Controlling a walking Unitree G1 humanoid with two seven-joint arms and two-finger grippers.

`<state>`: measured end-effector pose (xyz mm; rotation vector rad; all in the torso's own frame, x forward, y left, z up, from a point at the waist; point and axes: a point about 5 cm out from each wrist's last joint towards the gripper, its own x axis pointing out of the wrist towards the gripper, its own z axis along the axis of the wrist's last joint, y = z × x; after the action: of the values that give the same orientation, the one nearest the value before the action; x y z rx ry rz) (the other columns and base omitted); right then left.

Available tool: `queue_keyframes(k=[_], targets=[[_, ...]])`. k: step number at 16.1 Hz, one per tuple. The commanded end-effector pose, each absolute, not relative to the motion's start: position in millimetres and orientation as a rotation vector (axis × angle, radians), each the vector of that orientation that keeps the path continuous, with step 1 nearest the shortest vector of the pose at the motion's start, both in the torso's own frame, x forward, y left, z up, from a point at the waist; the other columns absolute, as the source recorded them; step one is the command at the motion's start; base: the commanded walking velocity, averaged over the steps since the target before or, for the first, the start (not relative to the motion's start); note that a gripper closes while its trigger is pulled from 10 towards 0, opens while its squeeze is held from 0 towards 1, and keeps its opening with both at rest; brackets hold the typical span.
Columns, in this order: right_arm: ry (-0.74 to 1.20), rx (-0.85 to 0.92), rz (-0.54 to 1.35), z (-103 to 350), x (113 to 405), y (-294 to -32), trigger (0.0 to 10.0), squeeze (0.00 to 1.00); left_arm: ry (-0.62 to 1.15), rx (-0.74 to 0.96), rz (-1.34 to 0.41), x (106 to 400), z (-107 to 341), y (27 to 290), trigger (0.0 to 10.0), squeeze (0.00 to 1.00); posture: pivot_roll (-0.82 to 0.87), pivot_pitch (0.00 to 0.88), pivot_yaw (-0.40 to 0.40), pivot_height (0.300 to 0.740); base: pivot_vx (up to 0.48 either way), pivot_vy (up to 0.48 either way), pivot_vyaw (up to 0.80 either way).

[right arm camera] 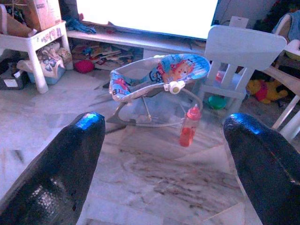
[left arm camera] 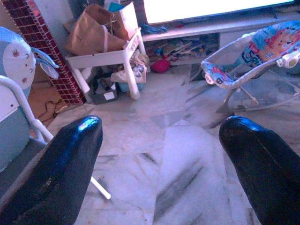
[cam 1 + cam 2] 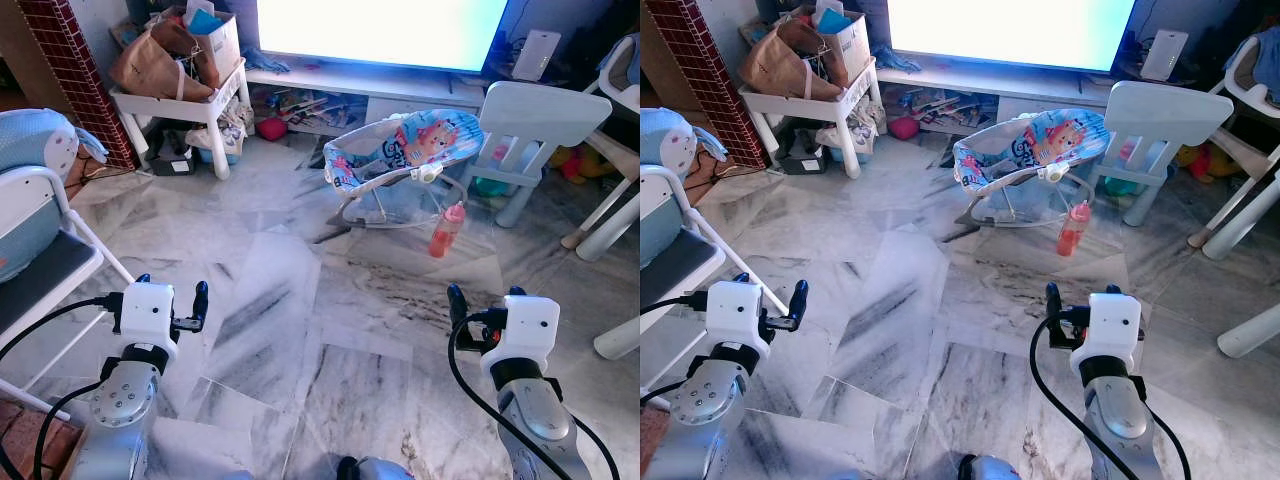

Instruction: Restocking fridge

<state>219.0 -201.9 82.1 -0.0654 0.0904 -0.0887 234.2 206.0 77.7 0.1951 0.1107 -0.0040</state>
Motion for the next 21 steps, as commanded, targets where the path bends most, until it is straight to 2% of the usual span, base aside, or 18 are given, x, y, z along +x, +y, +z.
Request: queue_keyframes(k=[1, 8, 9, 10, 11, 16, 18, 21], targets=[[-0.07, 0.072, -0.086, 145.5, 262.2, -180.3, 10.0, 0.0, -0.022, -0.102, -0.17, 274.2, 131.6, 159.0, 10.0, 0.0, 0.12, 0.066, -0.015, 0.74, 0.0, 0.0, 0.0], [-0.07, 0.072, -0.086, 145.5, 262.2, -180.3, 10.0, 0.0, -0.022, -0.102, -0.17, 274.2, 131.6, 159.0, 10.0, 0.0, 0.12, 0.066, -0.015, 0.74, 0.0, 0.0, 0.0], [-0.041, 0.072, -0.08, 131.3, 263.8, -178.8, 10.0, 0.0, -0.073, 0.045, -0.127, 279.8, 130.3, 160.7, 10.0, 0.0, 0.09, 0.102, -0.03, 0.74, 0.0, 0.0, 0.0], [-0.022, 0.021, -0.091, 117.4, 265.2, -182.3, 10.0, 0.0, -0.118, 0.211, -0.138, 283.8, 126.3, 156.9, 10.0, 0.0, 0.1, 0.102, -0.028, 0.74, 0.0, 0.0, 0.0], [-0.028, -0.02, -0.081, 117.4, 265.7, -183.3, 10.0, 0.0, -0.136, 0.259, -0.129, 284.6, 127.5, 157.6, 10.0, 0.0, 0.1, 0.1, -0.026, 0.74, 0.0, 0.0, 0.0], [-0.01, -0.07, -0.041, 115.8, 263.7, -187.5, 10.0, 0.0, -0.11, 0.288, -0.106, 278.9, 126.4, 164.7, 10.0, 0.0, 0.12, 0.102, 0.027, 0.74, 0.0, 0.0, 0.0], [-0.02, -0.049, -0.089, 109.3, 255.9, -190.1, 10.0, 0.0, -0.103, 0.329, -0.124, 275.8, 122.4, 164.2, 10.0, 0.0, 0.11, 0.069, 0.079, 0.74, 0.0, 0.0, 0.0], [-0.003, 0.037, -0.168, 96.9, 257.4, -184.0, 10.0, 0.0, -0.146, 0.392, -0.287, 289.6, 124.8, 138.1, 10.0, 0.0, 0.08, 0.052, 0.087, 0.74, 0.0, 0.0, 0.0]])
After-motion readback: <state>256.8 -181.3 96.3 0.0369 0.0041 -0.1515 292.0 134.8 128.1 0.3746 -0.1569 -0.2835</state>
